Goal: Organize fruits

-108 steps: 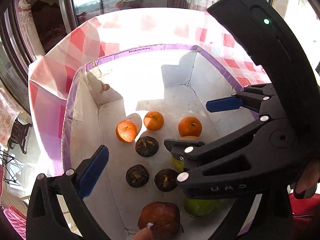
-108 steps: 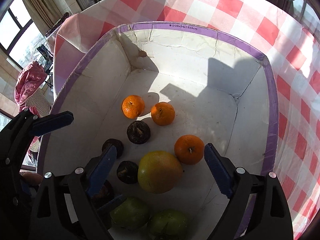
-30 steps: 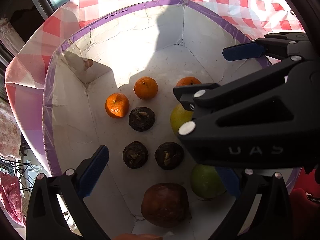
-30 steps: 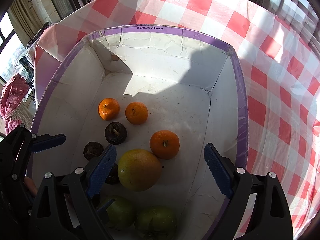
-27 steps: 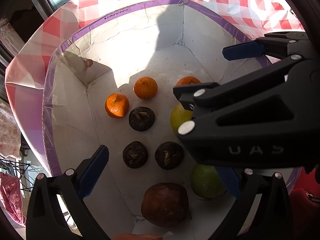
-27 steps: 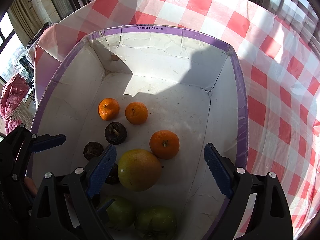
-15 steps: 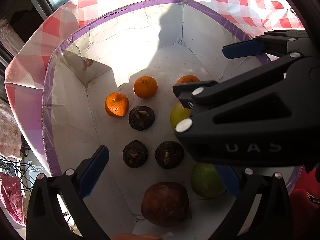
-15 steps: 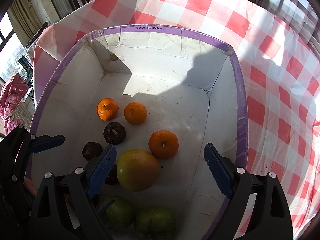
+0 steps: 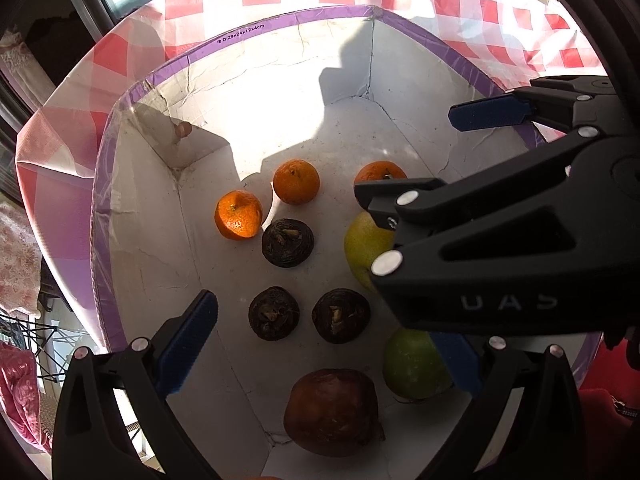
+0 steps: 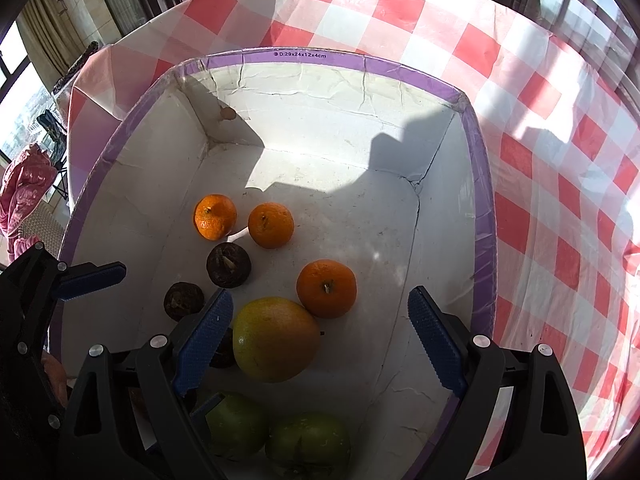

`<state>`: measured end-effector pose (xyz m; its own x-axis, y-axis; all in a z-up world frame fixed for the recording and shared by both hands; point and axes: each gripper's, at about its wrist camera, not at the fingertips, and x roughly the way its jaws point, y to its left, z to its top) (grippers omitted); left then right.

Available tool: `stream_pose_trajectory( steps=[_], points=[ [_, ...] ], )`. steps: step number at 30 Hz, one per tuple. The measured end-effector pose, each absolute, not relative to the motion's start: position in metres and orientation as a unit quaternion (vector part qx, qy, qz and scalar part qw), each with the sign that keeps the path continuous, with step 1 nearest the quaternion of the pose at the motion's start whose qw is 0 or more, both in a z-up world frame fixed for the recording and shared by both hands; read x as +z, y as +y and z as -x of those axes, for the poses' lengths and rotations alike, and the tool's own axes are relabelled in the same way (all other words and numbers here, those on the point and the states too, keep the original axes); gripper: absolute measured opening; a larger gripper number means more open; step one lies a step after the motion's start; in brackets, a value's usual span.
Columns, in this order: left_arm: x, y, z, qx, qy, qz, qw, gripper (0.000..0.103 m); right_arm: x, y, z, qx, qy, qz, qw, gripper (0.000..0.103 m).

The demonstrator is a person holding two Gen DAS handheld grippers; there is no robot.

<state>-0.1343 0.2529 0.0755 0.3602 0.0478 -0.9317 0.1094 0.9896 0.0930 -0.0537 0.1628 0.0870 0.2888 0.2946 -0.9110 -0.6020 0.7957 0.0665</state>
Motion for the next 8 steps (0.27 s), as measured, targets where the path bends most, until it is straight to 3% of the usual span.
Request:
stream_pose_trajectory(
  steps=[8],
  points=[
    [0.086, 0.258, 0.136, 0.062, 0.548, -0.078, 0.83, 0.101, 0.092, 0.158, 0.058, 0.301, 0.517, 0.133, 0.79, 0.086]
  ],
)
